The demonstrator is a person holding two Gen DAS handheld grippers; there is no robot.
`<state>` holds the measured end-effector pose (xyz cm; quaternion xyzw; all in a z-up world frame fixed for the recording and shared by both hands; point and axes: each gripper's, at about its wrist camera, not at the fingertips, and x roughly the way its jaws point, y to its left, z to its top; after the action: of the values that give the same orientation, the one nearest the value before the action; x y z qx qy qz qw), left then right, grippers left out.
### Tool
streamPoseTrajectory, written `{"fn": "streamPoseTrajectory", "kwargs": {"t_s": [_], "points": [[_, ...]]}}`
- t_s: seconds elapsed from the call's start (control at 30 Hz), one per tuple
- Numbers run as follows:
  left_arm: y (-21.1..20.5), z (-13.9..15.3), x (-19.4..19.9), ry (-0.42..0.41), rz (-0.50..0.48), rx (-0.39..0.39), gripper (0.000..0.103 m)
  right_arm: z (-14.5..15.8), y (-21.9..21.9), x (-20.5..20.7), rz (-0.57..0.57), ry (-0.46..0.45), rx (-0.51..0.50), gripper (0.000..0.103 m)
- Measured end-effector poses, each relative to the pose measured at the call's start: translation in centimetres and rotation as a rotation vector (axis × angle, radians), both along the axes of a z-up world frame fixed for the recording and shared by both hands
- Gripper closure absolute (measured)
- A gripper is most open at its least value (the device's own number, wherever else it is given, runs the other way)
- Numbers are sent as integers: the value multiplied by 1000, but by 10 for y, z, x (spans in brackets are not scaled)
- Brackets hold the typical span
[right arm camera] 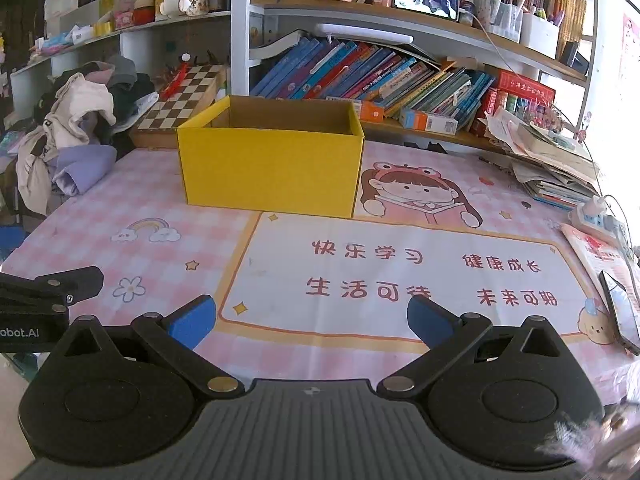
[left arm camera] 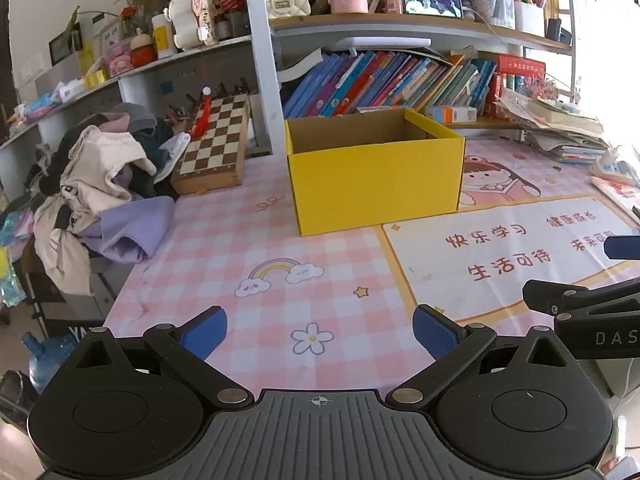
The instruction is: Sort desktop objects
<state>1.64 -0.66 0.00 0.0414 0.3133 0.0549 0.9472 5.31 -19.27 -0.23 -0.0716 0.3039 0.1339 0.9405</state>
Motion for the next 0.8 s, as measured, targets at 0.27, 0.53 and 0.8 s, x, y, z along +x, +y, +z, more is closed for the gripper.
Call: {"fn": "streamPoseTrajectory", "kwargs": {"t_s": [0.27, 0.53, 0.8], "points": [[-1, -2, 3, 7, 1, -12, 0, -1, 1, -1, 7, 6, -20, 0], [2, -6, 2, 33, 6, -25, 0, -3, 2, 4, -7, 32, -24, 0], [3, -8, 3, 49, 12, -36, 0, -5, 6, 5, 12, 34, -37, 0]]}}
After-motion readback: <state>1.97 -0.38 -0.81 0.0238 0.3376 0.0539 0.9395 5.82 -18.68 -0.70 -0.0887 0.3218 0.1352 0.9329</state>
